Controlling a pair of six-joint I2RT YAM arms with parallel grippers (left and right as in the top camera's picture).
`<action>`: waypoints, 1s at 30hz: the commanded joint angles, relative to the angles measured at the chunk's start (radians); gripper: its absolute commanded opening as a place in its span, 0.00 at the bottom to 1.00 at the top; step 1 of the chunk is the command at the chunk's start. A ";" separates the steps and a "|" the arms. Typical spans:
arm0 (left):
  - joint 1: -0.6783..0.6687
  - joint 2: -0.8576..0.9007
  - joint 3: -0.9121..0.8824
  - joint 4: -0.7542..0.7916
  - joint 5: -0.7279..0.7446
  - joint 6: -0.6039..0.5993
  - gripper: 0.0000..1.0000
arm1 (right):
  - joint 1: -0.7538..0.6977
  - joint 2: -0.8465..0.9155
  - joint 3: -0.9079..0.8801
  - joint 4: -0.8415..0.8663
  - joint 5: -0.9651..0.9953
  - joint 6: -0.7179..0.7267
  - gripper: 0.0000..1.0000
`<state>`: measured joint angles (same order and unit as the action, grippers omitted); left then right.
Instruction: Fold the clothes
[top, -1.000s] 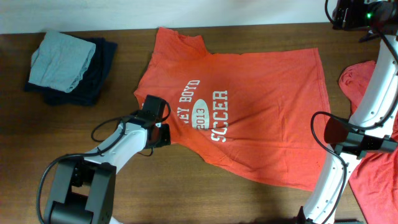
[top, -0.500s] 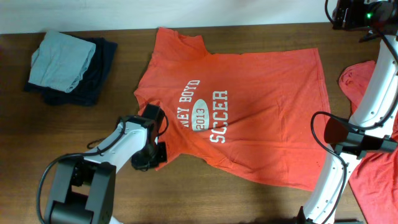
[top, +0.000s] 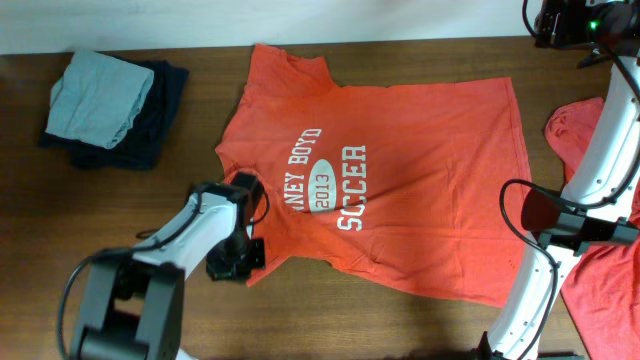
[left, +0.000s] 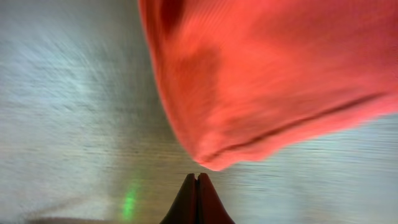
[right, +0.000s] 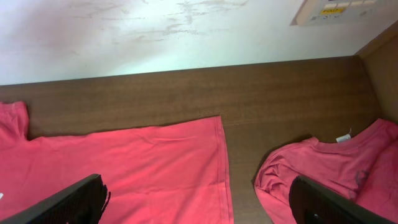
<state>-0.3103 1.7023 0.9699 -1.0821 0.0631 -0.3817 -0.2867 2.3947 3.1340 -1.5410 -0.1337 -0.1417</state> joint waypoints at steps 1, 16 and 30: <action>-0.001 -0.097 0.060 -0.001 -0.008 0.020 0.00 | 0.005 0.003 0.000 0.000 -0.013 0.000 0.99; -0.044 -0.175 0.044 0.072 0.032 0.205 0.00 | 0.005 0.003 0.000 0.000 -0.013 0.000 0.99; -0.050 -0.711 -0.215 0.133 0.031 0.044 0.00 | 0.005 0.003 0.000 0.000 -0.013 0.000 0.99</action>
<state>-0.3580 1.0813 0.8516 -0.9703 0.1360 -0.2497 -0.2867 2.3947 3.1340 -1.5410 -0.1337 -0.1413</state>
